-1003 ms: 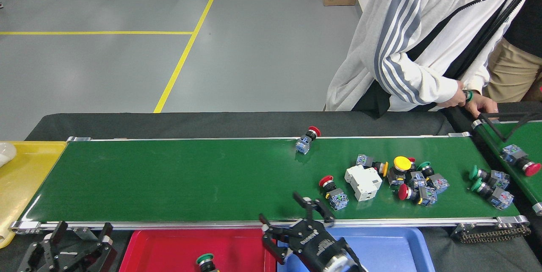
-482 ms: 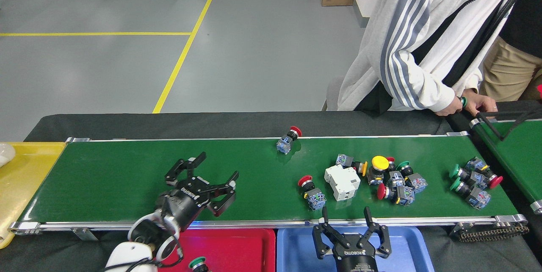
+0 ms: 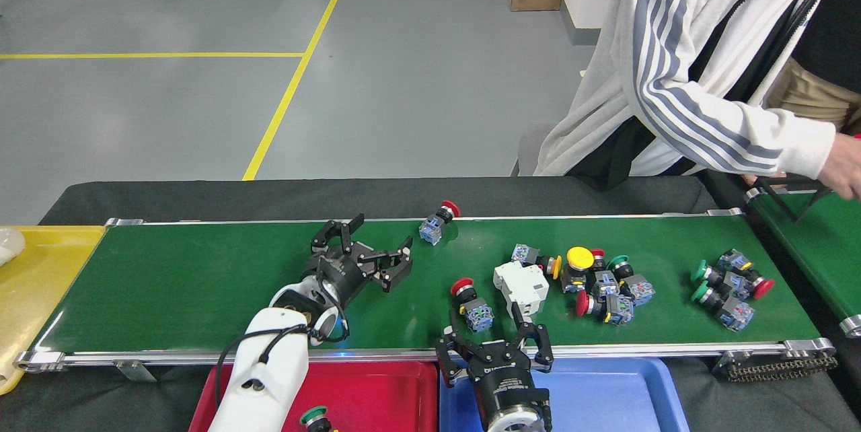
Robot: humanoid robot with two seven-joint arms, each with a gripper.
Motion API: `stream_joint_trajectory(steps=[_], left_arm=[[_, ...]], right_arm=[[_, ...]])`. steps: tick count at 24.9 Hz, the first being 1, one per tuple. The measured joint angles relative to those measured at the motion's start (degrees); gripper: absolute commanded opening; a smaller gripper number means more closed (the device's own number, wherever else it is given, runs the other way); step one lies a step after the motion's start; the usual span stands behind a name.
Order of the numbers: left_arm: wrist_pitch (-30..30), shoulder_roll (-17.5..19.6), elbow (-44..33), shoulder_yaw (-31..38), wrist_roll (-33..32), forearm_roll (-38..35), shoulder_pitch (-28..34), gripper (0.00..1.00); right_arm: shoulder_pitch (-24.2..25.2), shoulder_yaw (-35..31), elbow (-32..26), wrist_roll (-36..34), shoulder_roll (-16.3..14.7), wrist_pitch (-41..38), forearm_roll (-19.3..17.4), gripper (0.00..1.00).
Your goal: Pick switch part from conveyor to tray
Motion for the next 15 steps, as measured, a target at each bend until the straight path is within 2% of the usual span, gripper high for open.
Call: stream_joint_trajectory(steps=[1, 2, 4, 5, 7, 13, 15], left_arm=[[0.25, -0.32, 0.33, 0.0, 0.01, 0.0, -0.01, 1.0], [0.37, -0.63, 0.59, -0.01, 0.03, 0.0, -0.01, 1.0], [0.61, -0.85, 1.42, -0.03, 0.07, 0.0, -0.02, 1.0], [0.83, -0.85, 1.9, -0.02, 0.08, 0.01, -0.06, 1.0], [1.22, -0.85, 3.02, -0.03, 0.09, 0.05, -0.13, 1.0], [5.88, -0.85, 6.6, 0.0, 0.11, 0.06, -0.58, 1.0], [7.72, -0.83, 8.0, 0.23, 0.11, 0.13, -1.39, 1.0]], right_arm=[[-1.19, 1.29, 1.25, 0.23, 0.0, -0.23, -1.71, 0.92], [-2.23, 2.18, 2.31, 0.43, 0.0, -0.29, -2.57, 0.76], [-4.47, 3.52, 4.8, 0.94, 0.0, -0.3, -3.18, 0.32], [-5.29, 4.04, 5.81, 1.34, 0.01, -0.17, -3.24, 0.19], [-6.19, 4.67, 6.54, 1.82, 0.15, -0.87, -3.28, 0.04], [-6.26, 4.89, 6.13, 2.17, 0.14, -5.09, -3.26, 0.01], [-5.63, 4.91, 4.17, 2.24, -0.3, -7.2, -3.26, 0.01]])
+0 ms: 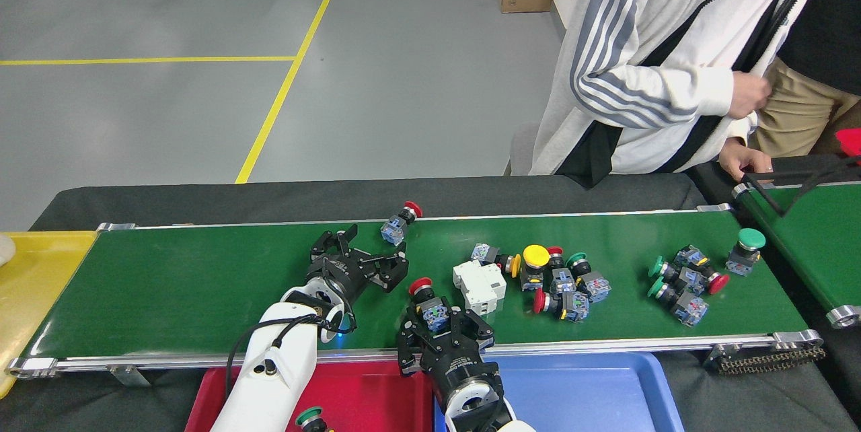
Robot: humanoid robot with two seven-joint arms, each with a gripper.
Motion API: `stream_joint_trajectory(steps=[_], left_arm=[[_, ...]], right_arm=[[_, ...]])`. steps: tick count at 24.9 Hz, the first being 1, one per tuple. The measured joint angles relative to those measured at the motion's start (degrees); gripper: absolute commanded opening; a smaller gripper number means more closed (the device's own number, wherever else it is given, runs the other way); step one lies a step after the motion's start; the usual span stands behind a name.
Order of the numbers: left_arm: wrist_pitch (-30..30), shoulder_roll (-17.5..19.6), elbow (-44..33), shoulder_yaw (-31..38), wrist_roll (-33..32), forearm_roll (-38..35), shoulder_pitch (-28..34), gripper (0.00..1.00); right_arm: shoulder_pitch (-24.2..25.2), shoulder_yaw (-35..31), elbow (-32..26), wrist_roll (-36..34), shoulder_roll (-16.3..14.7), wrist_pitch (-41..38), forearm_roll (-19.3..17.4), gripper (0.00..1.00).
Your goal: Pick switch part from conveyor to tray
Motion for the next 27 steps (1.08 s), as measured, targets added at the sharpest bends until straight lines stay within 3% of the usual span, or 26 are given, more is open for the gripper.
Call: stream_joint_trajectory(steps=[4, 5, 6, 7, 10, 15, 19, 22, 24, 27], left_arm=[[2.52, 0.03, 2.09, 0.51, 0.05, 0.26, -1.08, 0.98], [3.41, 0.03, 2.2, 0.53, 0.09, 0.32, -1.27, 0.97], [4.08, 0.03, 2.24, 0.54, 0.17, 0.34, -1.49, 0.94], [4.69, 0.03, 2.32, 0.63, 0.4, 0.35, -1.77, 0.87], [6.04, 0.03, 3.86, 1.31, 1.68, 0.51, -2.37, 0.6], [6.71, 0.32, 7.1, 1.84, 5.41, 1.12, -3.17, 0.1], [5.46, 0.66, 7.61, 1.97, 6.83, 2.97, -3.11, 0.04], [4.02, 0.69, 5.75, 1.85, 7.92, 3.39, -1.66, 0.03], [0.46, 1.31, 0.09, 1.86, 8.3, 3.47, 0.21, 0.03], [-5.63, 7.02, -13.31, 1.87, 8.59, 3.65, 6.76, 0.04]], right_arm=[[4.69, 0.53, -8.97, 0.03, -3.2, -8.41, 0.15, 0.04], [6.54, 1.58, -11.01, 0.08, -3.85, -11.15, 0.36, 0.22], [7.8, 2.91, -11.95, 0.13, -4.13, -13.32, 0.69, 0.56], [8.73, 4.38, -12.41, 0.16, -4.4, -15.14, 1.45, 0.96], [9.37, 6.95, -13.37, 0.32, -4.58, -17.75, 3.8, 0.99], [9.89, 6.33, -18.12, 0.24, -6.41, -18.68, 4.11, 0.99], [18.93, -4.91, -25.7, -2.34, -11.72, -18.58, 3.97, 0.99], [27.29, -18.99, -28.45, -8.01, -10.41, -16.27, 3.88, 0.99], [30.19, -26.87, -28.51, -10.98, -8.5, -14.27, 3.82, 0.99], [32.68, -35.24, -28.62, -13.47, -7.54, -12.28, 3.71, 0.99]])
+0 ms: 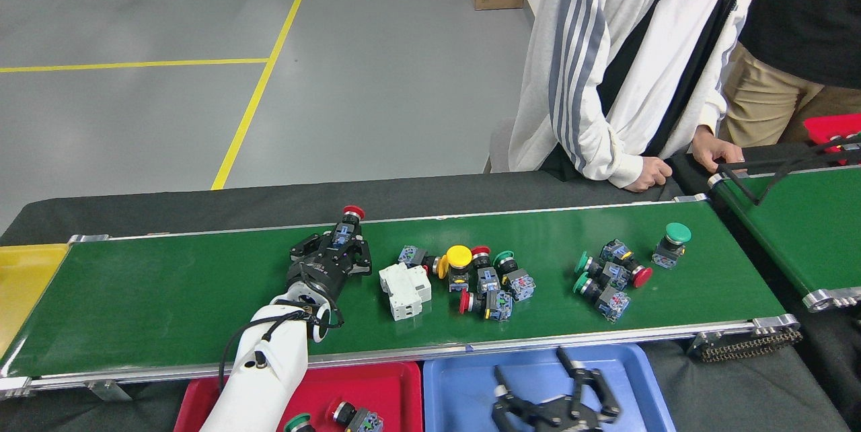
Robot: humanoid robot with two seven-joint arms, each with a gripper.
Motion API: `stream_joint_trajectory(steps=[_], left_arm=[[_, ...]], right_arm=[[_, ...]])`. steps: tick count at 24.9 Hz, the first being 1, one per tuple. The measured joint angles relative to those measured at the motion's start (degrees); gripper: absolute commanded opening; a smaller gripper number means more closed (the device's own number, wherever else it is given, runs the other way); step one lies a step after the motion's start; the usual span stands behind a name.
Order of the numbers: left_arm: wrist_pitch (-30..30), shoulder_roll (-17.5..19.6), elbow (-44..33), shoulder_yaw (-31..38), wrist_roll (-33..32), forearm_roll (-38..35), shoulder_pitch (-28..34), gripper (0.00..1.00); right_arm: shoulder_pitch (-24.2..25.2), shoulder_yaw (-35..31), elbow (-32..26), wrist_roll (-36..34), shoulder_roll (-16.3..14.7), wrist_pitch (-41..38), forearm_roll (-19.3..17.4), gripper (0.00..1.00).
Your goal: Pick switch part from conveyor to tray
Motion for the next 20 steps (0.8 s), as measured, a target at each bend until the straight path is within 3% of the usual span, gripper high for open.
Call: stream_joint_trajectory(steps=[4, 8, 9, 11, 12, 18, 20], left_arm=[[-11.51, 9.59, -21.85, 1.92, -0.63, 3.12, 15.65, 0.07], [-20.27, 12.63, -40.77, 4.81, -3.79, 6.27, 36.94, 0.17], [-21.69, 12.61, -44.22, 5.46, -4.11, 6.73, 41.26, 0.27], [-23.9, 12.51, -48.98, 6.37, -4.54, 6.94, 47.78, 0.63], [-24.22, 12.31, -50.33, 6.94, -4.72, 6.93, 49.64, 1.0], [-22.39, 9.31, -51.94, 11.09, -4.97, 6.95, 50.97, 1.0], [-20.6, 6.57, -52.31, 15.21, -5.09, 6.98, 50.97, 1.0]], right_arm=[[1.89, -5.87, 0.0, -1.29, 0.01, 0.75, -0.81, 0.99], [2.36, -6.73, 0.0, -1.49, -0.01, 0.87, -2.09, 0.99], [2.37, -6.78, 0.0, -1.5, -0.03, 0.88, -2.13, 0.99], [2.37, -6.79, 0.0, -1.52, -0.37, 0.91, -2.17, 0.99], [2.41, -6.81, 0.0, -1.54, -0.69, 1.08, -2.2, 0.99], [2.53, -6.44, -0.07, -1.68, -1.2, 0.28, -2.13, 0.99], [1.51, -4.9, -0.24, -1.1, -1.28, -1.01, -1.77, 0.99]])
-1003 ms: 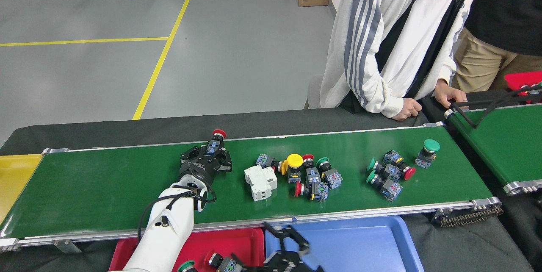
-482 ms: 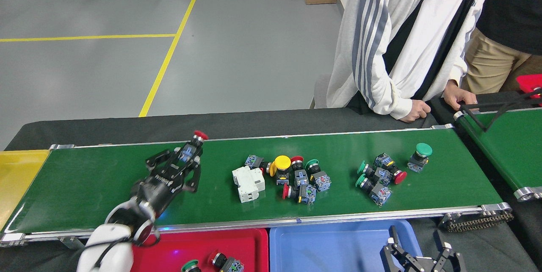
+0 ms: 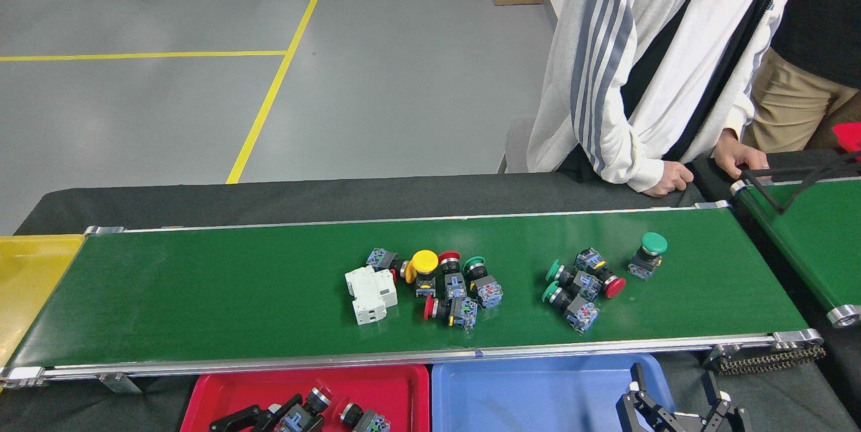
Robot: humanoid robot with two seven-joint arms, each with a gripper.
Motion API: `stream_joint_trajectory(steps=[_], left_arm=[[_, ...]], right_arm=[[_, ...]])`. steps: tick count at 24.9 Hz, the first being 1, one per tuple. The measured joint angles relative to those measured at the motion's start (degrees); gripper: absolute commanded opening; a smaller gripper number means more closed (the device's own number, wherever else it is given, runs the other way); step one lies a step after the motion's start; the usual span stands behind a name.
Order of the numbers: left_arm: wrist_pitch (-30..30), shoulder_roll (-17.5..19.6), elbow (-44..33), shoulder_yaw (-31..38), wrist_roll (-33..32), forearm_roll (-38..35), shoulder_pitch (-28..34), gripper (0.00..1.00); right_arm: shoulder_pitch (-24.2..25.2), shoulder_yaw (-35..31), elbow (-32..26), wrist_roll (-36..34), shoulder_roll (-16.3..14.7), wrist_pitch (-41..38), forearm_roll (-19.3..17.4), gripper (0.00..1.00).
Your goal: Pick switch part from conveyor to tray
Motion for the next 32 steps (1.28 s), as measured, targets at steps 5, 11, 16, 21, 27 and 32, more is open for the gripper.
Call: stream_joint_trajectory(steps=[5, 11, 16, 21, 27, 32], left_arm=[[9.05, -8.52, -0.11, 9.52, -0.08, 0.01, 0.2, 1.0], [18.55, -8.54, 0.07, 13.03, 0.06, 0.0, 1.19, 1.0], [20.23, -8.53, 0.07, 11.73, 0.31, -0.37, -0.03, 1.0], [23.44, -9.02, 0.29, 4.38, -1.72, -6.52, -3.4, 1.0], [27.42, -9.78, 3.56, 0.08, -6.94, -8.06, -10.0, 1.0], [27.98, -9.78, 9.03, -0.56, -8.84, -8.17, -14.62, 1.0]], right_arm=[[-3.57, 8.38, -0.06, 4.67, -3.46, -1.75, 1.64, 0.98], [-8.66, 11.45, 1.18, 9.25, -3.75, -1.85, 1.85, 0.98], [-13.97, 12.55, 6.35, 11.47, -3.75, -1.85, 1.88, 0.99], [-17.61, 15.95, 10.98, 12.71, -3.14, -1.97, 1.61, 0.99], [-21.47, 17.73, 15.16, 13.11, -0.52, -2.23, 1.53, 0.99], [-27.97, 17.89, 22.92, 13.22, 2.45, -2.11, 1.51, 0.99]])
